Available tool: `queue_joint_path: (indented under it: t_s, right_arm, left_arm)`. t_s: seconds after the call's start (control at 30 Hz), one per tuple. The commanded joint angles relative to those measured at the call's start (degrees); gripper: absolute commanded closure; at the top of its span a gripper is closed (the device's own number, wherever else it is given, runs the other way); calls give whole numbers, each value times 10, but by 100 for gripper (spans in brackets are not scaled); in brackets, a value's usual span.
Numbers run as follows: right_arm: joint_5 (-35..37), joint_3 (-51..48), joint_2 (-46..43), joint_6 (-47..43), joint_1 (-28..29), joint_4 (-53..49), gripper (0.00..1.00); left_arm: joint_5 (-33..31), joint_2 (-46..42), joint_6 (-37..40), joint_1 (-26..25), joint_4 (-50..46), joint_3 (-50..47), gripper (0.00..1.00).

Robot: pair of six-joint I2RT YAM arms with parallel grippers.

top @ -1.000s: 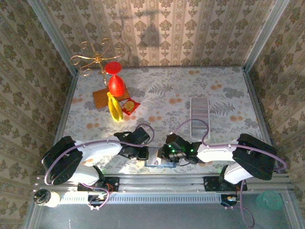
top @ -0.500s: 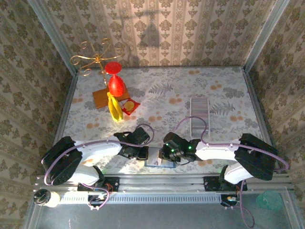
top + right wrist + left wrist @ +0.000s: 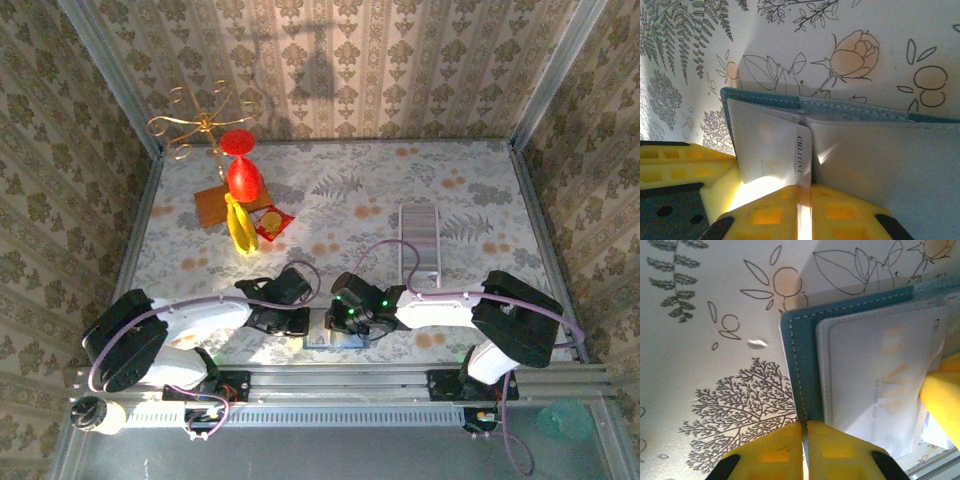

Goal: Put the credit cards into the card holder

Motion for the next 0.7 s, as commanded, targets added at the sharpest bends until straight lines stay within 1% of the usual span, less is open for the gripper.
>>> queue_joint_path:
  t_s: [0.0, 0.1, 0.17, 0.3, 0.43, 0.67]
  right_arm:
    - [3, 19, -3, -14, 6, -20, 84]
    - [25, 19, -28, -15, 8, -63, 77]
    - [38, 18, -46, -15, 11, -93, 74]
    - [47, 10, -69, -6, 14, -138, 67]
    - [61, 4, -80, 6, 19, -180, 64]
    - [73, 3, -74, 20, 30, -212, 59]
  left_arm:
    - [-1, -5, -4, 2, -5, -15, 91]
    - [-2, -9, -6, 2, -5, -18, 91]
    - [-1, -9, -8, 2, -4, -20, 90]
    - [1, -8, -9, 2, 0, -21, 90]
    - [1, -8, -9, 2, 0, -21, 90]
    - [3, -4, -5, 2, -3, -18, 90]
